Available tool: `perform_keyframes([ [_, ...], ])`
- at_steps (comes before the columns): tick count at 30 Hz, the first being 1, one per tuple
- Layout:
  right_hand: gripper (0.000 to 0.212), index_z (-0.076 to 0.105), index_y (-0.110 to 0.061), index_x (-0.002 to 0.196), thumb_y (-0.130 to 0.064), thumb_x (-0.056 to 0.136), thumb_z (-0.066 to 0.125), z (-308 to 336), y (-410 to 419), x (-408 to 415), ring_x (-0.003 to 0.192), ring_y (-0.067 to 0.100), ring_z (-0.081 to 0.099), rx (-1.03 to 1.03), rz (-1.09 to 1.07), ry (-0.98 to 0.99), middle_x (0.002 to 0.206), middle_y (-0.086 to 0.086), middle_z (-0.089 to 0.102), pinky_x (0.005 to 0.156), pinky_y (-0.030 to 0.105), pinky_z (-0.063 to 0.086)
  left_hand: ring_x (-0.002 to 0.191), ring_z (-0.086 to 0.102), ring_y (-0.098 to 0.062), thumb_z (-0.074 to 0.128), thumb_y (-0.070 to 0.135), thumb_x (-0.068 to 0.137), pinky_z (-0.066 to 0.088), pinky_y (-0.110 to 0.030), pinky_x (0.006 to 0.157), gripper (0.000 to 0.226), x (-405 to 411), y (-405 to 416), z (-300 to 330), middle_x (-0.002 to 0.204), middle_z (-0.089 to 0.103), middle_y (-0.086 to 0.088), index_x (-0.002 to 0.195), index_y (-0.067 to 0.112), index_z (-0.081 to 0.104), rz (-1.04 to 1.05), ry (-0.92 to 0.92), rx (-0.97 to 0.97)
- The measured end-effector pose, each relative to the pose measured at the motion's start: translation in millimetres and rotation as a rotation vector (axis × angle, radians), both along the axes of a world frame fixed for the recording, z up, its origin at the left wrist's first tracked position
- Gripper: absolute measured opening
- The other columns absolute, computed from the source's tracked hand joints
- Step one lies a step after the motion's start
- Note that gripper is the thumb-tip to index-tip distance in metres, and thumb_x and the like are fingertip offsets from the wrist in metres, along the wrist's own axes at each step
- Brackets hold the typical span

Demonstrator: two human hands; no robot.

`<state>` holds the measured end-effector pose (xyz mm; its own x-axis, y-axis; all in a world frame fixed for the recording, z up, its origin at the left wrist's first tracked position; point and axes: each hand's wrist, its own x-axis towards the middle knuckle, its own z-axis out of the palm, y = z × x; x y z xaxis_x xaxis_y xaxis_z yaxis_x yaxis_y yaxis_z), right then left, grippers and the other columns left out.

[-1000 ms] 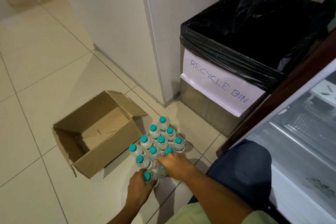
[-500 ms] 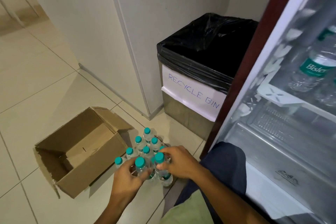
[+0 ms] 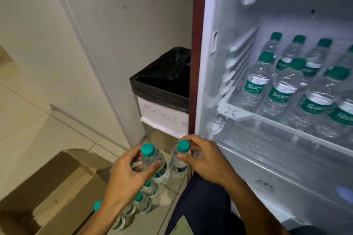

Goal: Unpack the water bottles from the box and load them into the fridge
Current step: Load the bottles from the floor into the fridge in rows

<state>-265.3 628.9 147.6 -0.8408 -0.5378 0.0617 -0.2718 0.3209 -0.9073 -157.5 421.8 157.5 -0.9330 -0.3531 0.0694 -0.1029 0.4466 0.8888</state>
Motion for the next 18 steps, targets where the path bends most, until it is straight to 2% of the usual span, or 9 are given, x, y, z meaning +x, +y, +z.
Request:
perform_keyframes([
  [2,0.030,0.065,-0.037,0.114,-0.034,0.087,0.077,17.6,17.0,-1.6,0.109,-0.006,0.063,-0.021,-0.044,0.061,0.111,-0.021,0.070,0.093,0.017,0.051,0.097,0.062,0.010,0.071,0.063,0.062,0.049,-0.013,0.074,0.048,-9.2,11.0,16.2,0.102,0.065,0.035,0.105,0.045,0.062,-0.062,0.041,0.009],
  [7,0.032,0.067,-0.032,0.118,-0.031,0.088,0.077,55.3,57.6,-1.4,0.113,0.000,0.063,-0.038,-0.125,0.109,0.115,-0.018,0.070,0.102,0.034,0.051,0.093,0.068,0.006,0.074,0.055,0.063,0.052,-0.009,0.079,0.042,-24.7,40.2,57.8,0.101,0.071,0.028,0.103,0.044,0.067,-0.231,0.150,0.019],
  [10,0.033,0.068,-0.035,0.118,-0.032,0.087,0.077,75.6,82.3,2.5,0.114,-0.002,0.062,-0.056,-0.174,0.143,0.115,-0.022,0.069,0.100,0.032,0.052,0.094,0.069,0.003,0.075,0.049,0.068,0.052,-0.009,0.079,0.039,-31.6,58.2,77.8,0.101,0.073,0.022,0.106,0.042,0.070,-0.345,0.196,0.017],
  [13,0.036,0.066,-0.040,0.119,-0.034,0.085,0.078,97.3,106.8,8.8,0.118,-0.003,0.060,-0.073,-0.235,0.206,0.119,-0.024,0.069,0.090,0.027,0.055,0.094,0.070,-0.002,0.080,0.042,0.068,0.054,-0.012,0.077,0.040,-41.1,76.4,95.2,0.101,0.074,0.018,0.107,0.036,0.071,-0.412,0.269,0.021],
  [15,0.036,0.066,-0.039,0.119,-0.030,0.086,0.078,113.7,120.3,13.1,0.119,-0.002,0.060,-0.113,-0.249,0.250,0.120,-0.023,0.069,0.085,0.023,0.057,0.096,0.070,-0.006,0.086,0.040,0.070,0.054,-0.014,0.078,0.042,-47.4,87.6,107.6,0.104,0.073,0.016,0.109,0.037,0.071,-0.440,0.338,0.000],
  [18,0.036,0.067,-0.037,0.119,-0.028,0.086,0.078,140.8,139.7,19.8,0.120,-0.001,0.060,-0.169,-0.295,0.319,0.120,-0.021,0.069,0.085,0.026,0.059,0.096,0.069,-0.006,0.082,0.043,0.071,0.054,-0.015,0.079,0.043,-55.4,104.9,129.4,0.106,0.073,0.014,0.113,0.039,0.069,-0.507,0.456,-0.039],
])
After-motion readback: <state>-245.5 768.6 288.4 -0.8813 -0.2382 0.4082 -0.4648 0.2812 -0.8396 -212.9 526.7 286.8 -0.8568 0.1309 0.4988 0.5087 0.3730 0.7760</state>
